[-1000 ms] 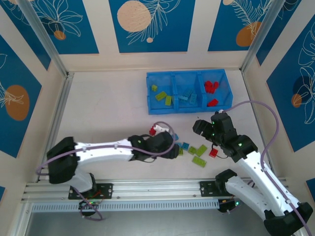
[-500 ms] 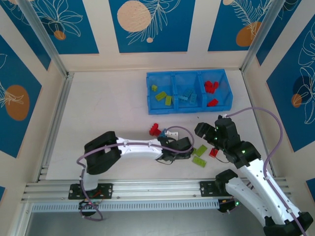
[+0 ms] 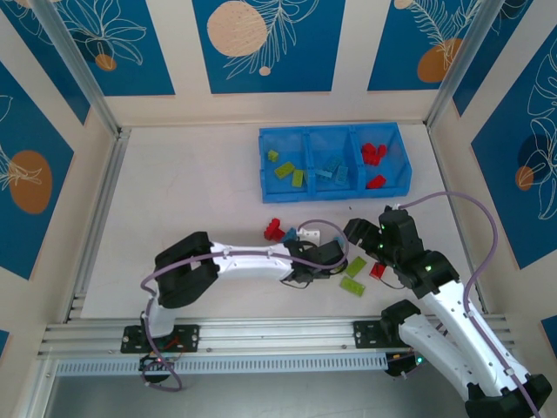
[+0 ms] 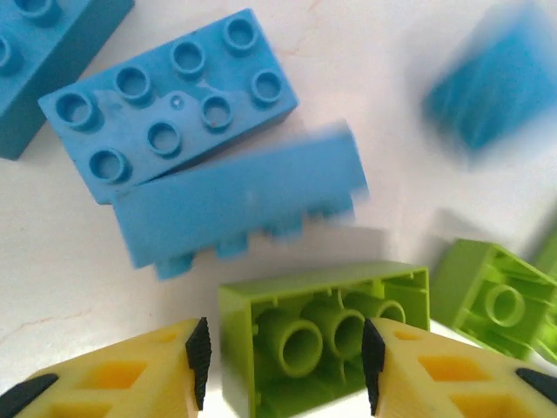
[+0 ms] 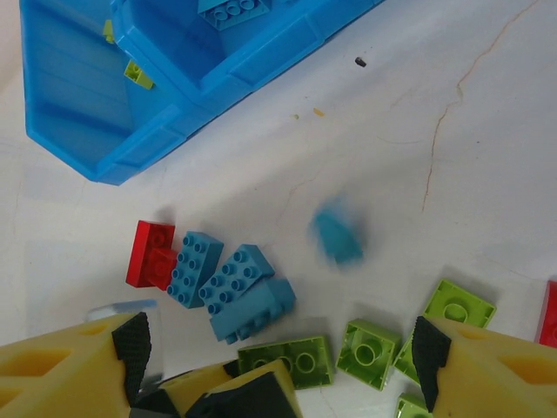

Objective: Sort the legos into containers by color

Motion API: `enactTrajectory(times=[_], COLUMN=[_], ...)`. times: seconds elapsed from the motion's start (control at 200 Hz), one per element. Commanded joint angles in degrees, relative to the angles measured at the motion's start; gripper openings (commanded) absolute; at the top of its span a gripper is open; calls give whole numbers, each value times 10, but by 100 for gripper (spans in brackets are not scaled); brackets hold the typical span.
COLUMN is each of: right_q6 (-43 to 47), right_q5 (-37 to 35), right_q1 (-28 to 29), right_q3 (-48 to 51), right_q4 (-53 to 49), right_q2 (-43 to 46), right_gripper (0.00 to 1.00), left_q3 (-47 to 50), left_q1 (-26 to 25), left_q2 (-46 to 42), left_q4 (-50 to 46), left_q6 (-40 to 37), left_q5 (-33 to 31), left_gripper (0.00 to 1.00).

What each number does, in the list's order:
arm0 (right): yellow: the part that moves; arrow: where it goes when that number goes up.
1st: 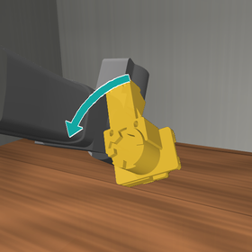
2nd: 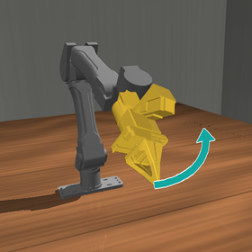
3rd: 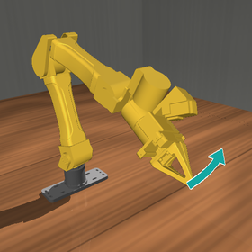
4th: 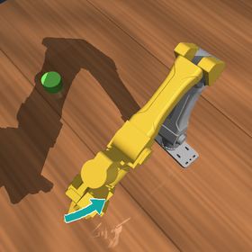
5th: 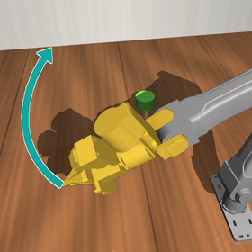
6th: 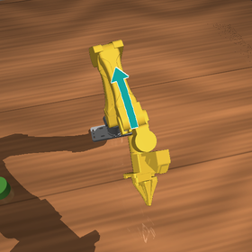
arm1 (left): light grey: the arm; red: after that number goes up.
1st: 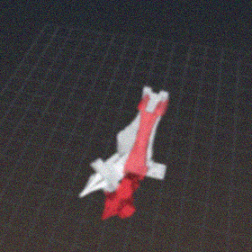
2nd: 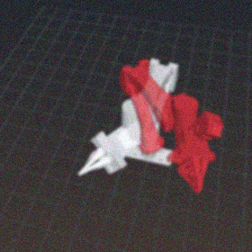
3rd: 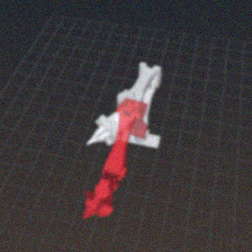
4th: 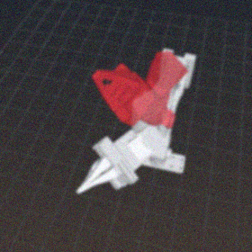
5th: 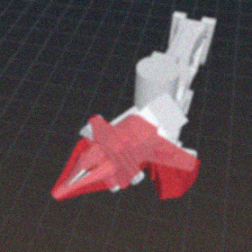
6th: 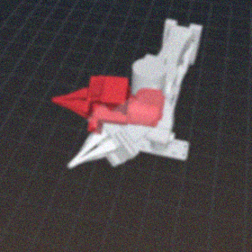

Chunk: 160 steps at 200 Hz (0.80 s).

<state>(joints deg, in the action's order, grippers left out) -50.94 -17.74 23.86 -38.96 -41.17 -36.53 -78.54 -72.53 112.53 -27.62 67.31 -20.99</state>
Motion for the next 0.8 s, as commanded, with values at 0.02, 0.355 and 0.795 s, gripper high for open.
enactTrajectory(times=[0.02,0.355,0.795], right_q6=[-7,-8,-29], right_q5=[7,17,40], right_q1=[-2,-12,-40], right_q3=[-5,-8,-28], right_q4=[1,-4,-18], right_q2=[7,-31,-102], right_gripper=[81,82,85], left_q3=[31,64,-3], left_q1=[-8,14,10], left_q2=[-76,-212,-31], left_q4=[-18,-37,18], left_q6=[-35,-89,-50], left_q5=[1,-88,38], left_gripper=[46,51,92])
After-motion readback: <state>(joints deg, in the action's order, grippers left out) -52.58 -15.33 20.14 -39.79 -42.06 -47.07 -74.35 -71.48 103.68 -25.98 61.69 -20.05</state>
